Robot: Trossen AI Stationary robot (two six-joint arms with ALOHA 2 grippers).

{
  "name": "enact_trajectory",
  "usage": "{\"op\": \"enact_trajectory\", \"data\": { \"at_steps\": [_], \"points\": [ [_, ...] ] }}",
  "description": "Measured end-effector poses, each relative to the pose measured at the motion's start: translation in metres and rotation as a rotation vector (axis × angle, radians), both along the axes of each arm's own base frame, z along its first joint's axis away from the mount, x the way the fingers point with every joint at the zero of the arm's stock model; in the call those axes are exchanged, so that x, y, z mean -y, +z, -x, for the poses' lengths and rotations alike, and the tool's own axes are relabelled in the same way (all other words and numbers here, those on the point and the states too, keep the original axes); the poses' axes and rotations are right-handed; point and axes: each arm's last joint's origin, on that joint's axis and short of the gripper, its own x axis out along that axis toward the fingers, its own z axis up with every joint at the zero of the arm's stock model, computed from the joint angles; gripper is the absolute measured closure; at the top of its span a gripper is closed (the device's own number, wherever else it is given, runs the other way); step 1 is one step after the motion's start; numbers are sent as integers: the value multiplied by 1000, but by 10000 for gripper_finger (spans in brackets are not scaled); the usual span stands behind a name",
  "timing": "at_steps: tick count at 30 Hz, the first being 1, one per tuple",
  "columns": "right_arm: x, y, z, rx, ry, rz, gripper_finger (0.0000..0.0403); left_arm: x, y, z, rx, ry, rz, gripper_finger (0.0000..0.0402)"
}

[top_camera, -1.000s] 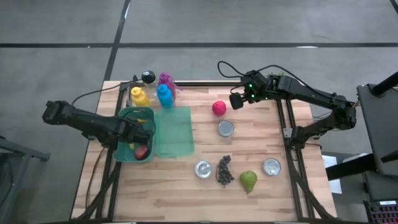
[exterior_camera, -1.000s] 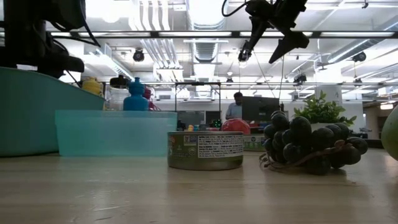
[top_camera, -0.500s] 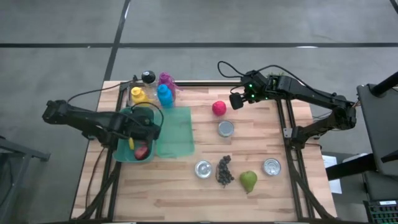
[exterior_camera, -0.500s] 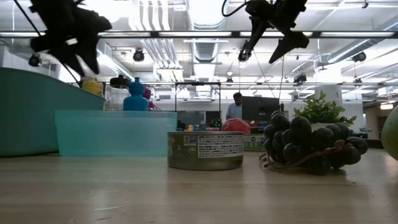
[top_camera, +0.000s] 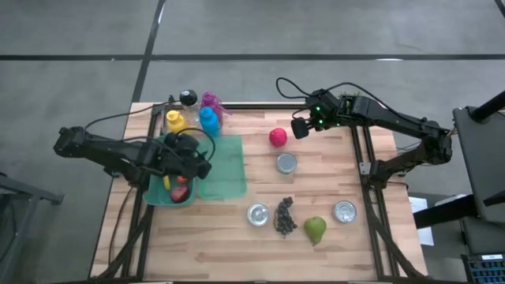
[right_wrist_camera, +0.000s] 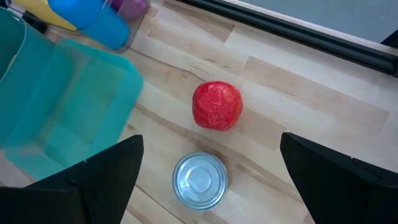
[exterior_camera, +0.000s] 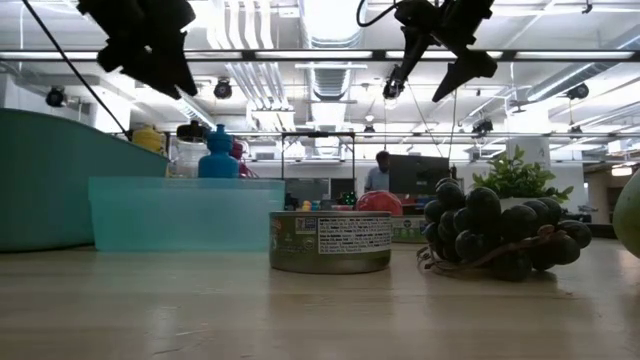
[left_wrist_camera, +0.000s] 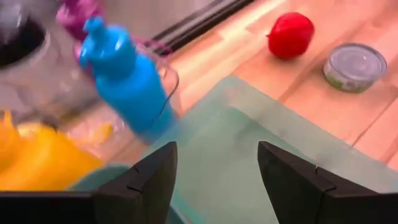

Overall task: Pick & Place Food Item
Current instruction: Put the red apple into the green bin

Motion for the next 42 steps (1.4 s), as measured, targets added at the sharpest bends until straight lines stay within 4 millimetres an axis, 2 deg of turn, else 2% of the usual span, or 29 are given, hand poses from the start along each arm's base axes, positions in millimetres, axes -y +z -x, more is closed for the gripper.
{"op": "enact_trajectory", "data": {
  "at_steps": [4, 6, 10, 16, 24, 33, 42],
  "points": [
    [0, 0, 0, 0, 0, 0, 25, 1, 2, -5, -142, -209, -136, 172],
    [0, 0, 0, 0, 0, 0, 25, 2, 4, -7, -151, -253, -167, 172],
    [0, 0, 0, 0, 0, 0, 25, 1, 9, -13, -66, -213, -203, 172],
    [0, 0, 0, 0, 0, 0, 25, 2, 20, -17, 3, -284, -236, 172],
    [0, 0, 0, 0, 0, 0, 25, 0, 45, -7, 188, -326, -230, 172],
    [0, 0, 0, 0, 0, 0, 25, 1, 39, -12, 302, -381, -277, 172],
    [0, 0, 0, 0, 0, 0, 25, -4, 38, -4, 341, -386, -266, 171]
  ]
}}
